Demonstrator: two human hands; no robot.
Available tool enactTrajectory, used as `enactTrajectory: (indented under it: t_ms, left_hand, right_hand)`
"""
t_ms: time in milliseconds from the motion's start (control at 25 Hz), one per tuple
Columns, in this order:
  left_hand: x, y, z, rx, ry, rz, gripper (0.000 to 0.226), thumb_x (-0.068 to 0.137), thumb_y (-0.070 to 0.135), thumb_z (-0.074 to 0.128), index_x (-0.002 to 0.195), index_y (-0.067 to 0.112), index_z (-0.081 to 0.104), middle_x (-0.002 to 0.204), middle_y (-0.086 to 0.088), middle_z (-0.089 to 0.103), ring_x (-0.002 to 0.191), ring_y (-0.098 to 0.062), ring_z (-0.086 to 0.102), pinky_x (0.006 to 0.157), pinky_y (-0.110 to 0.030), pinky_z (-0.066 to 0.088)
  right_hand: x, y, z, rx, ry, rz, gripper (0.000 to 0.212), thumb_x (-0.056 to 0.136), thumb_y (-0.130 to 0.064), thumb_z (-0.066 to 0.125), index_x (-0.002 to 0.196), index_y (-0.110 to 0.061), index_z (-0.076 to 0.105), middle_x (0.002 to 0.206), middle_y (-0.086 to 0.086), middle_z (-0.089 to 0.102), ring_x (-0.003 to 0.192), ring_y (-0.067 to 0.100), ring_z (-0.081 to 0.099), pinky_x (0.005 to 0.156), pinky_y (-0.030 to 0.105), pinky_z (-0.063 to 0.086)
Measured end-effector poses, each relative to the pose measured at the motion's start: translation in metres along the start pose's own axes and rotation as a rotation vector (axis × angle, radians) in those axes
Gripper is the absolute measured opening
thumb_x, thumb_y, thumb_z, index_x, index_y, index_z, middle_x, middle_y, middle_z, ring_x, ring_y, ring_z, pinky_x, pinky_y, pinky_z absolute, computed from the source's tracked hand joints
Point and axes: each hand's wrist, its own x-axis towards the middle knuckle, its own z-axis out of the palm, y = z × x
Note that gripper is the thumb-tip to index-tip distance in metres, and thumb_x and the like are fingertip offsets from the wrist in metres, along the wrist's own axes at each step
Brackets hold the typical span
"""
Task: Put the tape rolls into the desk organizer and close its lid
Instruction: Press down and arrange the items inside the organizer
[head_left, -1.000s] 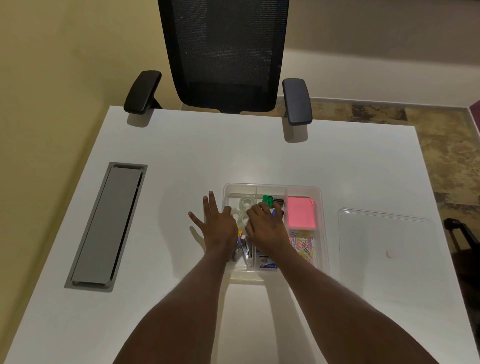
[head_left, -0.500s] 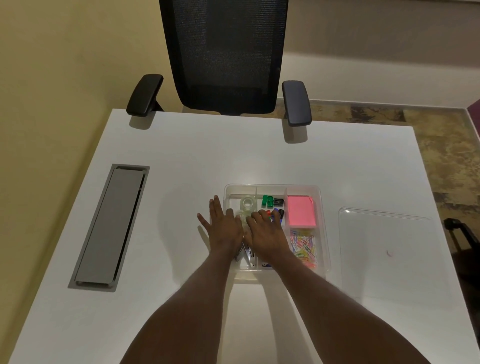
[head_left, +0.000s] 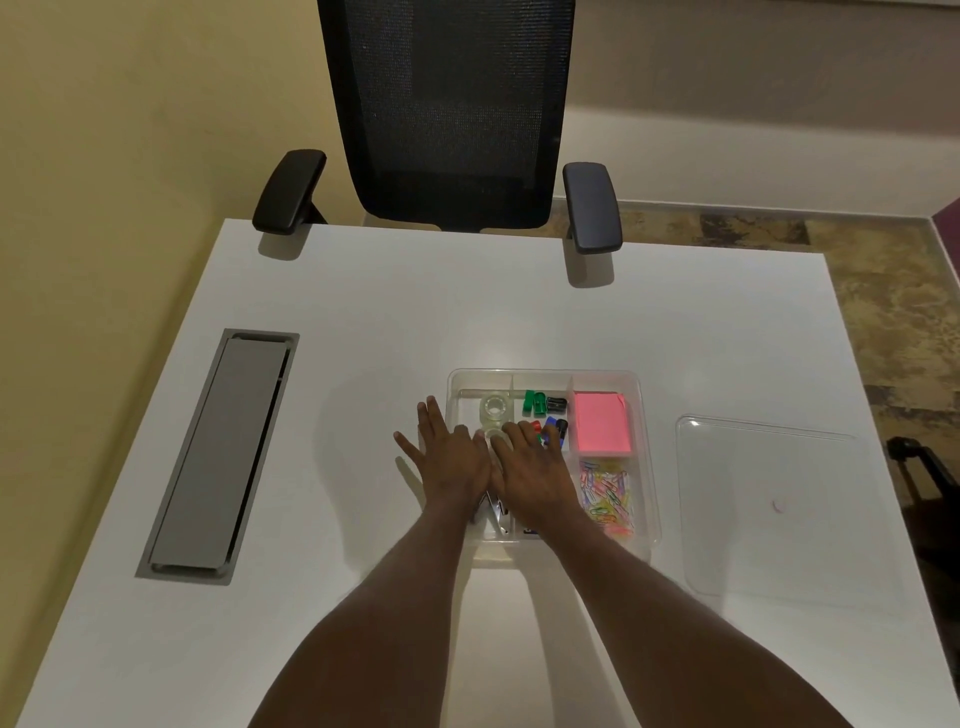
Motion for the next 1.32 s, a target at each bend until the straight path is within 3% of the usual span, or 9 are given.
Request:
enactTrajectory:
  t_ms: [160,280,360,480,760,960,1120,1240,1320]
  left_hand:
    - [0.002,0.0,0.003,-0.014,-0.065,-0.019,0.043,0.104,0.056,0.036,0.131,0.037,0.064,0.173,-0.005,-0.01,0.159,-0.027,-0.018,0.12,-0.071,-0.01]
    - [0.006,0.0,-0.001,-0.023,0.01,0.003,0.042,0.105,0.053,0.035,0.135,0.037,0.06,0.173,-0.008,-0.008,0.159,-0.027,-0.018,0.119,-0.073,-0.01]
    - [0.01,0.004,-0.006,-0.018,0.02,0.03,0.044,0.106,0.05,0.034,0.143,0.037,0.052,0.173,-0.009,-0.01,0.159,-0.027,-0.019,0.119,-0.074,-0.01]
    - [0.016,0.013,-0.011,-0.028,-0.039,0.025,0.046,0.106,0.049,0.033,0.149,0.04,0.047,0.172,-0.009,-0.015,0.158,-0.027,-0.022,0.118,-0.074,-0.01]
    - [0.018,0.016,-0.009,-0.08,-0.028,0.016,0.042,0.106,0.048,0.037,0.145,0.042,0.051,0.173,-0.005,-0.011,0.159,-0.025,-0.019,0.119,-0.073,-0.011]
    - [0.006,0.015,-0.009,-0.123,0.065,0.06,0.041,0.107,0.041,0.038,0.145,0.034,0.052,0.173,-0.005,0.004,0.161,-0.021,-0.008,0.122,-0.067,-0.009]
    - [-0.018,0.006,-0.009,-0.102,0.116,0.145,0.04,0.108,0.037,0.037,0.146,0.033,0.049,0.173,-0.005,0.011,0.161,-0.022,-0.001,0.124,-0.066,-0.007]
    - [-0.048,0.0,-0.006,-0.119,0.122,0.156,0.04,0.107,0.038,0.04,0.145,0.03,0.048,0.171,-0.005,0.017,0.161,-0.023,0.004,0.123,-0.064,-0.004]
    - [-0.071,-0.005,0.0,-0.093,0.119,0.167,0.042,0.107,0.039,0.04,0.148,0.03,0.044,0.171,-0.005,0.017,0.161,-0.023,0.006,0.124,-0.064,-0.002]
  right_hand:
    - [-0.005,0.002,0.003,-0.001,0.002,-0.042,0.045,0.104,-0.046,0.047,0.137,-0.018,0.056,0.141,0.008,0.061,0.136,0.03,0.052,0.118,0.055,0.031]
    - [-0.006,0.004,0.005,0.061,-0.016,-0.018,0.044,0.105,-0.038,0.044,0.142,-0.016,0.05,0.15,0.009,0.052,0.143,0.029,0.044,0.119,0.052,0.028]
    - [-0.008,0.003,0.008,0.149,-0.007,0.015,0.051,0.103,-0.032,0.055,0.149,-0.013,0.044,0.158,0.012,0.042,0.148,0.03,0.037,0.122,0.049,0.025]
    - [-0.012,0.001,0.012,0.236,0.042,0.03,0.056,0.098,-0.023,0.068,0.148,-0.008,0.048,0.156,0.016,0.045,0.147,0.032,0.04,0.122,0.041,0.02]
    - [-0.017,0.001,0.012,0.25,0.066,0.047,0.056,0.099,-0.024,0.066,0.15,-0.01,0.046,0.158,0.013,0.043,0.149,0.03,0.038,0.12,0.039,0.01]
    - [-0.023,0.003,0.005,0.244,0.206,0.009,0.046,0.097,-0.022,0.068,0.139,-0.006,0.058,0.147,0.016,0.057,0.14,0.033,0.051,0.121,0.047,0.031]
    - [-0.039,0.005,-0.004,0.122,0.3,-0.001,0.042,0.088,-0.021,0.079,0.126,-0.008,0.068,0.132,0.013,0.068,0.127,0.031,0.063,0.114,0.043,0.035]
    - [-0.058,0.008,-0.016,0.091,0.27,0.017,0.036,0.091,-0.022,0.073,0.125,-0.012,0.068,0.129,0.008,0.069,0.125,0.028,0.063,0.112,0.042,0.044]
    - [-0.072,0.01,-0.023,0.092,0.191,0.057,0.037,0.094,-0.022,0.066,0.13,-0.011,0.063,0.135,0.008,0.065,0.13,0.028,0.058,0.113,0.044,0.042]
